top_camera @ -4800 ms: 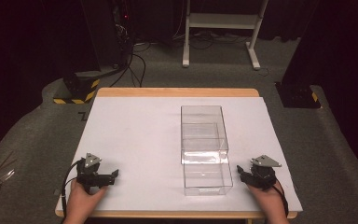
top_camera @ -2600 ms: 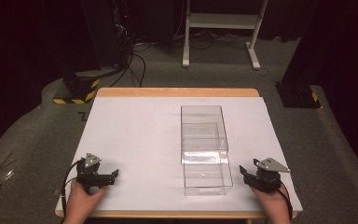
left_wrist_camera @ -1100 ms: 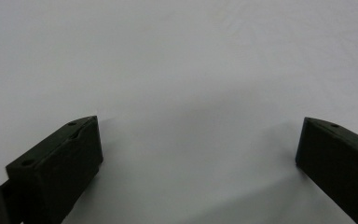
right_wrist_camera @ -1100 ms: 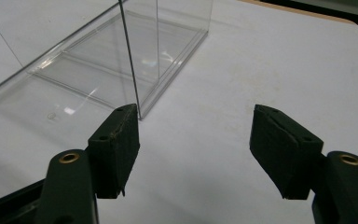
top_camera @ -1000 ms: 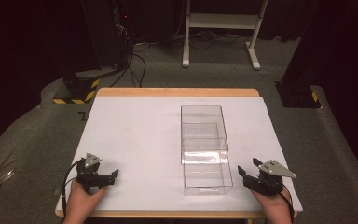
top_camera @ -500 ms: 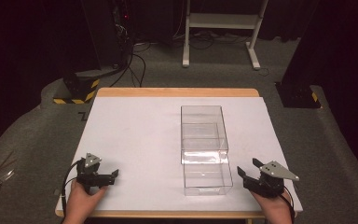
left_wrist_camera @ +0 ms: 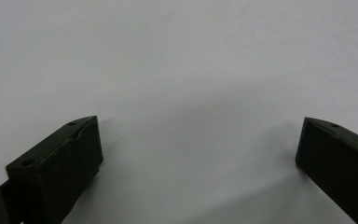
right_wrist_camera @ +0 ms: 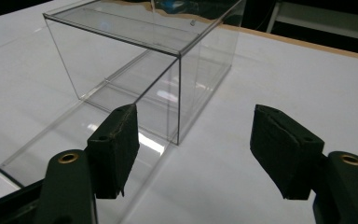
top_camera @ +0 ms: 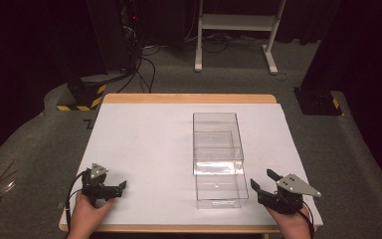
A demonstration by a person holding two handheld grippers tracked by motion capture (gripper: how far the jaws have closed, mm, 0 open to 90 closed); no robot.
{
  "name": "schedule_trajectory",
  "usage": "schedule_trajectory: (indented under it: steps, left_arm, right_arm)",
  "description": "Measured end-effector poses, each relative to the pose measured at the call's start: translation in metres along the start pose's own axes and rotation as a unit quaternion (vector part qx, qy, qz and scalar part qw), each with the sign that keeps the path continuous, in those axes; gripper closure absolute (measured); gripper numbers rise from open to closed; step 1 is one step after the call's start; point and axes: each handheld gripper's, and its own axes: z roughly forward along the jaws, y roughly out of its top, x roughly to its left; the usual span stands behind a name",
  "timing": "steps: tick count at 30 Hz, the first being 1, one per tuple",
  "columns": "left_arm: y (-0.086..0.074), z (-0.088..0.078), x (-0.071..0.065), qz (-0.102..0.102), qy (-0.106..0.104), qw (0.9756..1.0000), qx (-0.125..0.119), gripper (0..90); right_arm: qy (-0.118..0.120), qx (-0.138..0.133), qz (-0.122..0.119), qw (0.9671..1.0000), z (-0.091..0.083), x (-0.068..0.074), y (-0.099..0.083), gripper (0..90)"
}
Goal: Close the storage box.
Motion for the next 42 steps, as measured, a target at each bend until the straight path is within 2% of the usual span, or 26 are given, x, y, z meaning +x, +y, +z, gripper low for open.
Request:
schedule_trajectory:
  steps: [15,20,30,42]
  left_arm:
    - [0.0,0.0,0.0,0.0,0.0,1.0,0.0,0.6]
    - [0.0,0.0,0.0,0.0,0.0,1.0,0.0,0.6]
    - [0.0,0.0,0.0,-0.001,-0.001,1.0,0.0,0.6]
    - [0.0,0.0,0.0,-0.001,0.0,1.0,0.0,0.6]
  right_arm:
    - [0.025,-0.015,-0.007,0.9995,-0.01,0.016,0.006,33.0]
    - [0.034,-0.016,-0.003,0.9993,-0.013,0.019,0.004,33.0]
    - [0.051,-0.015,-0.017,0.9984,-0.018,0.036,0.0,32.7]
    - [0.079,-0.004,-0.013,0.9967,-0.014,0.038,-0.004,32.2]
